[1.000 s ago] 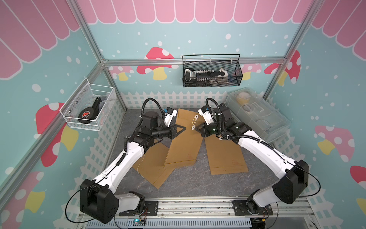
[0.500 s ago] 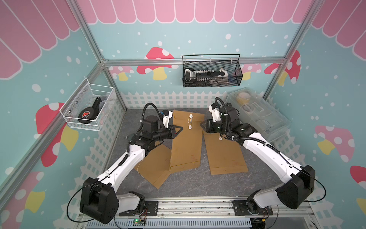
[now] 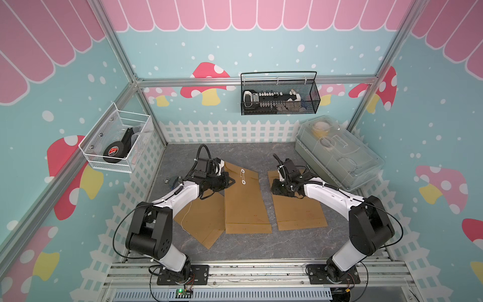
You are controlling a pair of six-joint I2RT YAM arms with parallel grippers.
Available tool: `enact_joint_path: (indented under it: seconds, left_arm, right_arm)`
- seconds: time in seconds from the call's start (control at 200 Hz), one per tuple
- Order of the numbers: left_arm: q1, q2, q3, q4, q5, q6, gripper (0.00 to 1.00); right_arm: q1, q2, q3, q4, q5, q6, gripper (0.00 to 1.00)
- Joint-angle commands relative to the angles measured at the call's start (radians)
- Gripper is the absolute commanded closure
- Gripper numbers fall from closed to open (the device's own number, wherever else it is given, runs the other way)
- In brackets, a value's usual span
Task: Close the mouth of the file bag
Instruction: Place the file bag at the center of the board.
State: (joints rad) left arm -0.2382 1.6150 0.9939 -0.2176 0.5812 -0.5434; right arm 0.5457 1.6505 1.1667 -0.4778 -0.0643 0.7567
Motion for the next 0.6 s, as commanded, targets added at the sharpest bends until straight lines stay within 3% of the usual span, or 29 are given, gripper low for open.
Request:
enact_joint_path:
  seconds: [0.0, 0.045, 0.125, 0.375, 0.48, 0.595]
  left_arm:
    - [-0.009, 0.071, 0.04, 0.04, -0.043, 0.007, 1.0]
    - [-0.01, 0.093, 0.045, 0.04, -0.076, 0.009, 1.0]
    - [-0.011, 0.131, 0.064, 0.049, -0.104, 0.014, 0.9]
    - [-0.002, 0.145, 0.122, -0.08, -0.234, 0.098, 0.47]
    - [0.032, 0.095, 0.094, -0.118, -0.253, 0.114, 0.37]
    - [0.084, -0.001, 0.025, -0.178, -0.31, 0.1, 0.37]
  right_arm:
    - [0.032, 0.038, 0.067, 0.017, -0.031, 0.008, 0.58]
    - [0.037, 0.047, 0.075, 0.012, -0.032, 0.006, 0.58]
    - [0.043, 0.056, 0.073, 0.025, -0.042, 0.004, 0.58]
    - [0.073, 0.087, 0.091, 0.05, -0.081, 0.0, 0.58]
    - [0.107, 0.123, 0.125, 0.048, -0.093, -0.005, 0.58]
    - [0.158, 0.184, 0.205, 0.03, -0.097, -0.024, 0.58]
